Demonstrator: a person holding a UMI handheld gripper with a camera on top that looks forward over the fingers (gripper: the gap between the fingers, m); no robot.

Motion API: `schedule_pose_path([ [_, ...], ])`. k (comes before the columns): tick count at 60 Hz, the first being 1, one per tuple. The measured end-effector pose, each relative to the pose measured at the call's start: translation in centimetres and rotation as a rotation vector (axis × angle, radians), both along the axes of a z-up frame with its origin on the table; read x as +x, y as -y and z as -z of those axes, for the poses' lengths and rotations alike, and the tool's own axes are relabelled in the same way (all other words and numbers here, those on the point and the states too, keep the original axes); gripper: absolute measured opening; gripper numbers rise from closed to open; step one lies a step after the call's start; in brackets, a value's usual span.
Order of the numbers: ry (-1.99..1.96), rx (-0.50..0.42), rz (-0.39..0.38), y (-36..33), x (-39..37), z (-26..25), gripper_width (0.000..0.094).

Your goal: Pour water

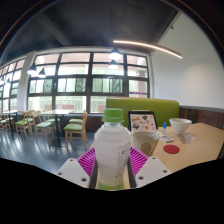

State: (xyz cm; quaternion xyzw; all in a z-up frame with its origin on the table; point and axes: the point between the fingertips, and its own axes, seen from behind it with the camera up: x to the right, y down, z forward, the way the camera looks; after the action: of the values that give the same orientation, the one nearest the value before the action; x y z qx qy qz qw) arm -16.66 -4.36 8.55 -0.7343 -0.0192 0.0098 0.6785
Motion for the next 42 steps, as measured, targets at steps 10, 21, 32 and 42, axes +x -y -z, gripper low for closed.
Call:
schedule_pose_path([
  [10,0.032,-0.016,0.010,-0.9,0.0,0.4,0.0440],
  [21,0.043,-0.010,-0.024,-1.8,-1.1,0.1,0.0316],
  [32,-0.137,-0.009,-0.058,-5.6,-3.0,-1.8,0.0315],
  [42,-0.814,-0.101,-0.127,-10.2,-4.0,-4.6,0.0314],
])
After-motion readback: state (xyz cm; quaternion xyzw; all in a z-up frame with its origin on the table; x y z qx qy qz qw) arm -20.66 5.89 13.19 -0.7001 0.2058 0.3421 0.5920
